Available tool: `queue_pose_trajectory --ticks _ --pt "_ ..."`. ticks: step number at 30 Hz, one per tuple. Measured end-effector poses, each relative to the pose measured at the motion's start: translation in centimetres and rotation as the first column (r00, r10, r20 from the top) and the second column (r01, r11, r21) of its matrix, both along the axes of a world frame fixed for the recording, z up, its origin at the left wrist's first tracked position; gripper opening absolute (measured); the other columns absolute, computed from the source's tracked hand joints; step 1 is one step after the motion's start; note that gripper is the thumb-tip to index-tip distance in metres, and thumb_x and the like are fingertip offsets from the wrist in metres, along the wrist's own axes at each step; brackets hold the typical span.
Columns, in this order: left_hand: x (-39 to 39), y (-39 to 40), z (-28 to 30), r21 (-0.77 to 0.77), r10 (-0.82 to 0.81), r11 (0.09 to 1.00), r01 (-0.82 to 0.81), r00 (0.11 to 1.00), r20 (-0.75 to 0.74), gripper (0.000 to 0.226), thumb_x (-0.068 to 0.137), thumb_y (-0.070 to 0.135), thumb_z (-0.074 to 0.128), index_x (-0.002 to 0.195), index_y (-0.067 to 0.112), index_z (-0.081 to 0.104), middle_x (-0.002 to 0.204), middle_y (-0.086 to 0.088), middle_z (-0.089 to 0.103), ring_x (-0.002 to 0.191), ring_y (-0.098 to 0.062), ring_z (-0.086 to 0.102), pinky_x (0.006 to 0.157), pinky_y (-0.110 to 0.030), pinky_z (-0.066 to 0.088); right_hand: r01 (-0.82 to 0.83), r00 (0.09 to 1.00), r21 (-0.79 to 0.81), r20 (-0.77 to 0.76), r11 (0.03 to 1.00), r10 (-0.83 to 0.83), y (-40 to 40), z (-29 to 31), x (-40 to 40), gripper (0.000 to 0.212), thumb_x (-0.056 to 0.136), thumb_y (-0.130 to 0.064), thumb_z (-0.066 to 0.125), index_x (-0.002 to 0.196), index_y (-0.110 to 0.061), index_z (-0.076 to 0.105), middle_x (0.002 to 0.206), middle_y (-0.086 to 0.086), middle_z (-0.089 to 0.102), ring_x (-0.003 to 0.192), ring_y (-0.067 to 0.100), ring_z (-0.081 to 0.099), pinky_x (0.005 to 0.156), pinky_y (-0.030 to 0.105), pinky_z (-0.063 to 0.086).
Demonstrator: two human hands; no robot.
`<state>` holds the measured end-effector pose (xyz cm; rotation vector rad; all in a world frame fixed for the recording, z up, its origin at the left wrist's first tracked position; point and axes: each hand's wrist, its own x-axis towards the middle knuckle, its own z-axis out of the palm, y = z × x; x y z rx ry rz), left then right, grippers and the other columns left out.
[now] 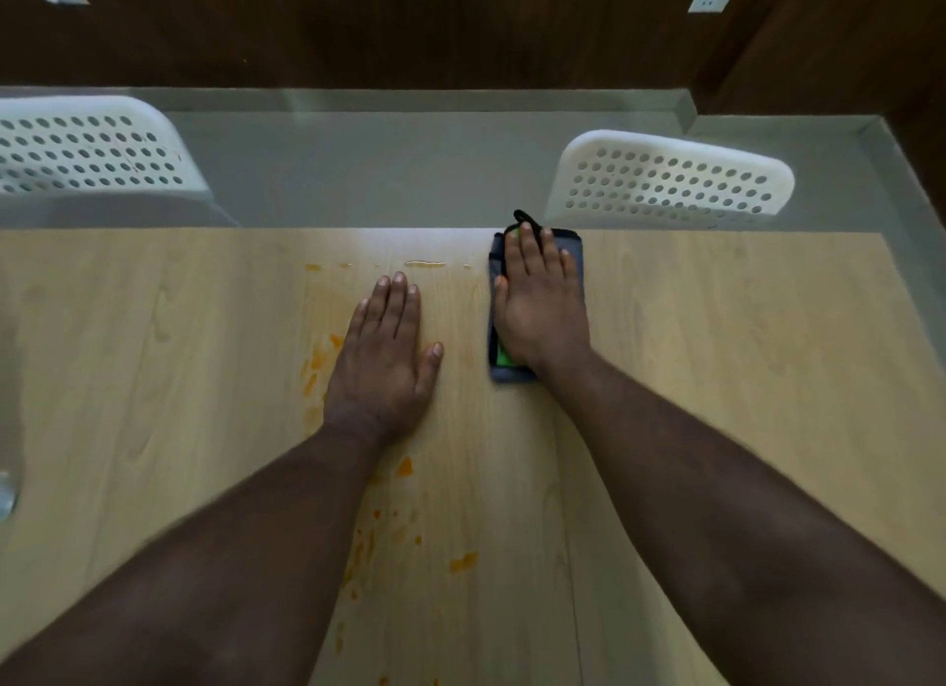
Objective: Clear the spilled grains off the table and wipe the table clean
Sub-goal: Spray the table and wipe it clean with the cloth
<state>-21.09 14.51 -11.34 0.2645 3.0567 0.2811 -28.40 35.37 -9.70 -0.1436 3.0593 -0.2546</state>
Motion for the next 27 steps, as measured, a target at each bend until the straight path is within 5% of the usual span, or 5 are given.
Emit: queue_pose_trajectory --ticks 6,17,27 --pt "0.0 -0.1 0.3 -0.004 -0.01 1.0 0.01 1.0 0.003 0.077 0.107 0.053 0.019 0.168 0.009 0.006 0.177 -0.01 0.0 0.163 -0.02 -0.007 0.133 -0.042 0.004 -0.206 0.978 -0.022 0.032 0.978 0.207 1.0 0.3 7.9 0.065 0.111 -0.043 0.018 0.169 -0.017 0.004 0.177 0.002 -0.003 0.163 0.019 -0.01 0.132 0.046 0.005" --pt "-0.2 0.0 0.0 -0.029 -0.022 0.999 0.022 1.0 0.01 0.077 0.106 0.052 0.016 0.168 0.008 0.003 0.176 -0.011 -0.003 0.163 -0.022 -0.009 0.133 -0.043 0.002 0.012 1.0 -0.006 0.004 1.0 -0.012 -0.5 0.2 -1.8 0.065 0.11 -0.041 0.017 0.168 -0.012 0.014 0.176 0.008 0.012 0.163 0.026 0.005 0.132 0.05 0.009" --pt "-0.2 -0.2 0.2 -0.003 -0.029 1.0 0.029 1.0 0.011 0.075 0.105 0.047 0.018 0.168 0.007 0.004 0.177 -0.01 -0.002 0.163 -0.022 -0.008 0.132 -0.042 0.001 -0.289 0.957 0.009 0.033 0.957 0.288 0.8 0.4 7.8 0.064 0.112 -0.044 0.016 0.169 -0.018 0.007 0.177 0.0 0.001 0.163 0.016 -0.008 0.132 0.044 0.003"
